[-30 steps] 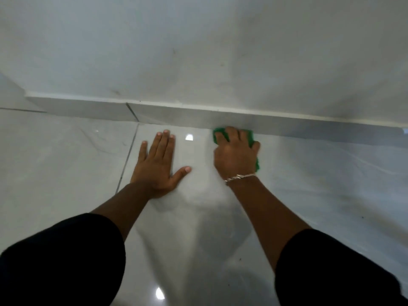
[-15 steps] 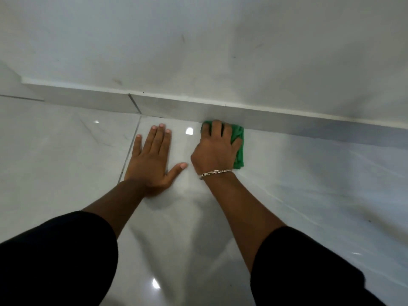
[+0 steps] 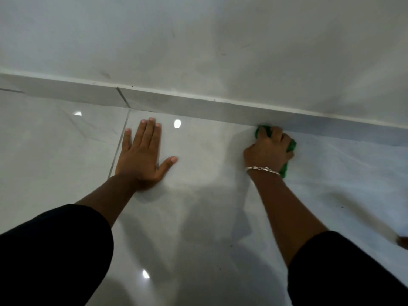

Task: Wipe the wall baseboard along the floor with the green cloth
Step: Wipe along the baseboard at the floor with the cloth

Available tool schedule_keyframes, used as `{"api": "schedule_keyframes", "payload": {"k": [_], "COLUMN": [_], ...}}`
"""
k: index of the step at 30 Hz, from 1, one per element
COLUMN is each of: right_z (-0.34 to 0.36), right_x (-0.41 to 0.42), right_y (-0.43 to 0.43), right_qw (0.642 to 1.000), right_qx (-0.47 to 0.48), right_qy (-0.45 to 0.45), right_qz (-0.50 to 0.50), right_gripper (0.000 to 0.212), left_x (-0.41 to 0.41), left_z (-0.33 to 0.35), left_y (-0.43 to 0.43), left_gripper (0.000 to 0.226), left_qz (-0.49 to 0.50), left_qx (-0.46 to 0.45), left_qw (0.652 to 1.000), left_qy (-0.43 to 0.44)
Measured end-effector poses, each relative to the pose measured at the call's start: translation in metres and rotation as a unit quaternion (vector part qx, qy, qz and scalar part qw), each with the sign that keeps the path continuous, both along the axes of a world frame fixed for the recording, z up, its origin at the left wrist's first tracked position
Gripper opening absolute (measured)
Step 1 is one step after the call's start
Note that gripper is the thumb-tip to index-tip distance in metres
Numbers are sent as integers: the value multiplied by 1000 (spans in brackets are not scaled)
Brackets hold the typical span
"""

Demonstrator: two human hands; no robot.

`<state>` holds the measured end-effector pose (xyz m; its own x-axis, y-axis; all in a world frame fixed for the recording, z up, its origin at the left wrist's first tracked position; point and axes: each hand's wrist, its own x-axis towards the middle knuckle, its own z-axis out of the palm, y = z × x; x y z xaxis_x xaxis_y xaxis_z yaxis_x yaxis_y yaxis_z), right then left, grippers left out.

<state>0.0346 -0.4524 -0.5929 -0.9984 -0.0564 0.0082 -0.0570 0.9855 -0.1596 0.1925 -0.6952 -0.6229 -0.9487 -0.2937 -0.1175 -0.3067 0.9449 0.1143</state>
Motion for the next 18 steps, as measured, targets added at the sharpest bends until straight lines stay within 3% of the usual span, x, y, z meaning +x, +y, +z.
{"api": "schedule_keyframes", "payload": {"k": [7, 11, 15, 18], "right_z": [7, 3, -1, 0], "right_x": [59, 39, 5, -14], "right_y": [-138, -109, -24, 33], "right_qw": [981, 964, 982, 995], "right_qx": [-56, -31, 1, 10], "right_qy": [-38, -20, 35, 28], "right_qz": [182, 262, 186, 96], "right_gripper": [55, 55, 47, 45], "left_x": [-2, -2, 0, 0], "left_z": [-1, -2, -2, 0], "left_y": [-2, -2, -3, -2], "left_gripper": [101, 99, 97, 97], "left_qz": [-5, 4, 2, 3], "left_qx": [-2, 5, 8, 13], "left_qw": [1000, 1000, 1000, 1000], "left_qy": [4, 9, 11, 7]}}
